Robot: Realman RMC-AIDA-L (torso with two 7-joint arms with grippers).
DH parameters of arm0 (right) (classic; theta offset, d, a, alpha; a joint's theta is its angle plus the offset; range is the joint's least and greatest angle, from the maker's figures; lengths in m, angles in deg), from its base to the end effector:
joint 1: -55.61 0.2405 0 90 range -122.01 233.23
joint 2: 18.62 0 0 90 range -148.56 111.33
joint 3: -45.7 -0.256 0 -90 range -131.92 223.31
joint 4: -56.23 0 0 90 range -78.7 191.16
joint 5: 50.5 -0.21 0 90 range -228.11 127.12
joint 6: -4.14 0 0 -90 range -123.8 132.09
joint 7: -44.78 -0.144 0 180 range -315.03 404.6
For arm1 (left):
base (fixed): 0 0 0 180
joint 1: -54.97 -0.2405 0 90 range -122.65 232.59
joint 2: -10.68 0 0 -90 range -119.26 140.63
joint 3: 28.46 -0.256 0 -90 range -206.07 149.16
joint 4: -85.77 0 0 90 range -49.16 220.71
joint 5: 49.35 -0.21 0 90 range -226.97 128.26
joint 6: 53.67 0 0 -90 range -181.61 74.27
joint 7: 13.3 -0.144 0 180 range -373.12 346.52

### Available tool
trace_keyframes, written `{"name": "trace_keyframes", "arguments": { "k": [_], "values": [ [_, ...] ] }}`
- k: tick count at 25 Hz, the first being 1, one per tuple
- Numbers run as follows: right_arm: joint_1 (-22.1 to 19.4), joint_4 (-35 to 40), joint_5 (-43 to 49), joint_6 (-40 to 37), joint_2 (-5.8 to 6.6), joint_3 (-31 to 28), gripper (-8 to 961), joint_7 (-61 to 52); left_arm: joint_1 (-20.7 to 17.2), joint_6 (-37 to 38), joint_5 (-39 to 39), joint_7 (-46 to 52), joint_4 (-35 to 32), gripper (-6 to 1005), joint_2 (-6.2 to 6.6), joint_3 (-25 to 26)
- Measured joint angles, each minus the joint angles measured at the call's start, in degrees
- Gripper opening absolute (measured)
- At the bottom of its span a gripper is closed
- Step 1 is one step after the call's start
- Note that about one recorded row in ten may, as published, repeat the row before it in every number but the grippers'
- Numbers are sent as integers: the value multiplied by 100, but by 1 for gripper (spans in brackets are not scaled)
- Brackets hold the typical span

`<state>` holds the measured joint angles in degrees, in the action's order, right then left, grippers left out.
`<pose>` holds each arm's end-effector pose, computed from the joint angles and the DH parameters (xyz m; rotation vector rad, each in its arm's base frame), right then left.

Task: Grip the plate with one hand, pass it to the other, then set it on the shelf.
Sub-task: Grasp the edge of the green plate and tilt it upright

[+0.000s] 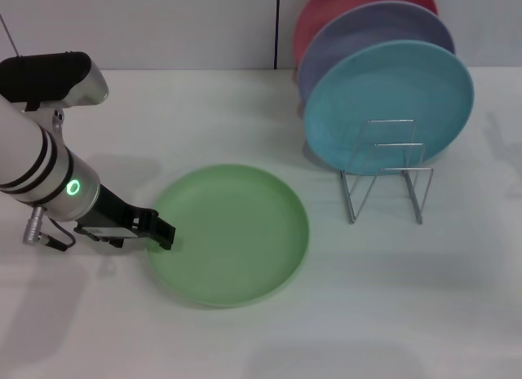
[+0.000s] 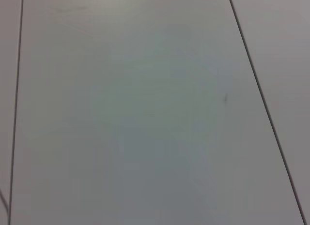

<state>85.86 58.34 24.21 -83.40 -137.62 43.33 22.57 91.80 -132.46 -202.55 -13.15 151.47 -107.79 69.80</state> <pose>0.3083 0.3381 0.0574 -1.3426 0.3733 1.0391 -0.2115 0.3739 -0.0176 -2.0726 -1.5525 0.3797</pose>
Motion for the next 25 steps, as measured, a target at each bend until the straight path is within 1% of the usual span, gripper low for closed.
{"name": "trace_keyframes", "arguments": {
  "k": [9, 18, 24, 25],
  "values": [
    [-2, 0, 0, 0, 0, 0, 653, -19, 8, 42, -5, 74, -5, 767, 0, -178],
    [-1, 0, 0, -6, 0, 0, 653, -37, 8, 28, -9, 99, 15, 738, 0, -212],
    [-1, 0, 32, -8, 0, -1, 653, -38, 15, 25, -9, 117, -2, 563, 0, -294],
    [-1, 0, 43, -8, 0, 0, 653, -38, 16, 31, -9, 117, 0, 546, 0, -309]
  ]
}}
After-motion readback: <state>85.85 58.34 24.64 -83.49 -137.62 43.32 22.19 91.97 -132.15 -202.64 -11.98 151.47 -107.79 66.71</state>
